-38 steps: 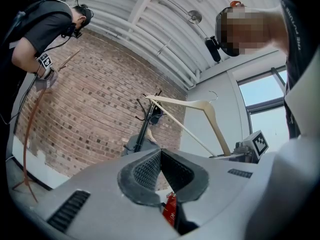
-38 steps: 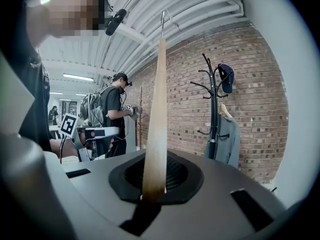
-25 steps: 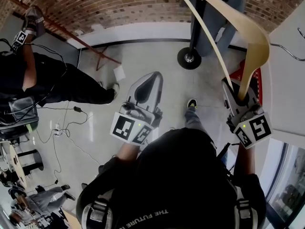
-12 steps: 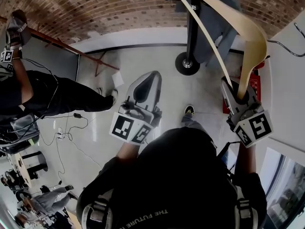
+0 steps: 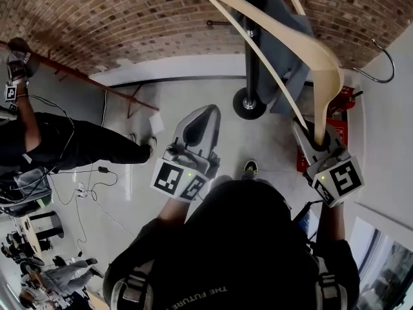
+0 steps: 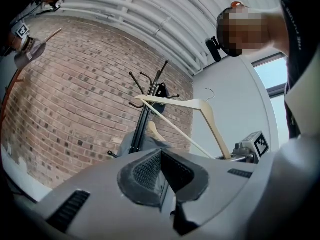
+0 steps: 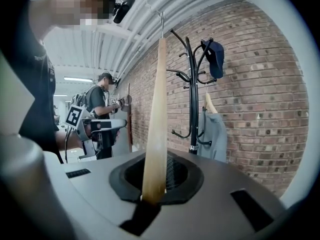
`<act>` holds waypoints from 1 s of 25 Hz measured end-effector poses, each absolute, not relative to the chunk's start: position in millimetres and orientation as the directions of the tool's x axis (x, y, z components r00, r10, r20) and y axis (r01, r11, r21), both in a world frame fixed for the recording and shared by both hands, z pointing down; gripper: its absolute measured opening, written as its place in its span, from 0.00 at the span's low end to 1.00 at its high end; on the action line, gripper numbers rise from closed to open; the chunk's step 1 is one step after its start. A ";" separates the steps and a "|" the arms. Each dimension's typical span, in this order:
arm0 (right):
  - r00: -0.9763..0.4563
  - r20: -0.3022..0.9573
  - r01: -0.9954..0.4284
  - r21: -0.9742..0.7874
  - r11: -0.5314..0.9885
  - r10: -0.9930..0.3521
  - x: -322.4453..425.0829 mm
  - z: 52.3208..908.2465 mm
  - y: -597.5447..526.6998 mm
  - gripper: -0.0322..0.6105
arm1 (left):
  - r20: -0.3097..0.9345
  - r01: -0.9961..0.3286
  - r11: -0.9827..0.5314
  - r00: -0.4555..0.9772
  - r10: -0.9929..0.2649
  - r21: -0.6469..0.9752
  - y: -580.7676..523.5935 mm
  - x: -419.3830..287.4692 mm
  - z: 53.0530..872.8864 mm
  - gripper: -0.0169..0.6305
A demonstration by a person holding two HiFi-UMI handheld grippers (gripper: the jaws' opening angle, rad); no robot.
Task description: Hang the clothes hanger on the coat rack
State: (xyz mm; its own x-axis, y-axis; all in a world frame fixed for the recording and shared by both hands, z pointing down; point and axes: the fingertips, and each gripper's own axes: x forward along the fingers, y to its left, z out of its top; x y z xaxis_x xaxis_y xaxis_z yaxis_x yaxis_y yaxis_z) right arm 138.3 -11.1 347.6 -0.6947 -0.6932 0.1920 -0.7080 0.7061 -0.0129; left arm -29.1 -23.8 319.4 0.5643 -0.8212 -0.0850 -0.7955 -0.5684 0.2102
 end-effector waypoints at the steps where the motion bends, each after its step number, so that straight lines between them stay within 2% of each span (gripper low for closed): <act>1: -0.702 0.198 -0.700 -0.017 0.714 -0.684 140.0 348.7 -15.1 0.10 | -0.083 -0.799 -0.564 0.560 -0.824 0.209 -27.1 -27.3 319.2 0.05; 10: -0.728 0.232 -0.674 -0.070 0.736 -0.645 148.3 353.2 -51.0 0.10 | -0.078 -0.820 -0.543 0.538 -0.839 0.183 -53.8 -26.8 312.7 0.05; 25: -0.688 0.279 -0.703 -0.024 0.711 -0.670 129.0 346.4 -136.2 0.10 | -0.124 -0.776 -0.605 0.592 -0.796 0.179 -148.0 -41.9 301.3 0.05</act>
State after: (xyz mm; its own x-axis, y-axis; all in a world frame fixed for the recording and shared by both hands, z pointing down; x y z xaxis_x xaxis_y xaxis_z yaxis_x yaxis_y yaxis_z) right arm 129.0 -136.2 346.4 -0.6877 -0.6703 0.2788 -0.7027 0.7111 -0.0235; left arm -41.9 -148.0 301.3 0.5918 -0.7965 -0.1243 -0.7762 -0.6046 0.1787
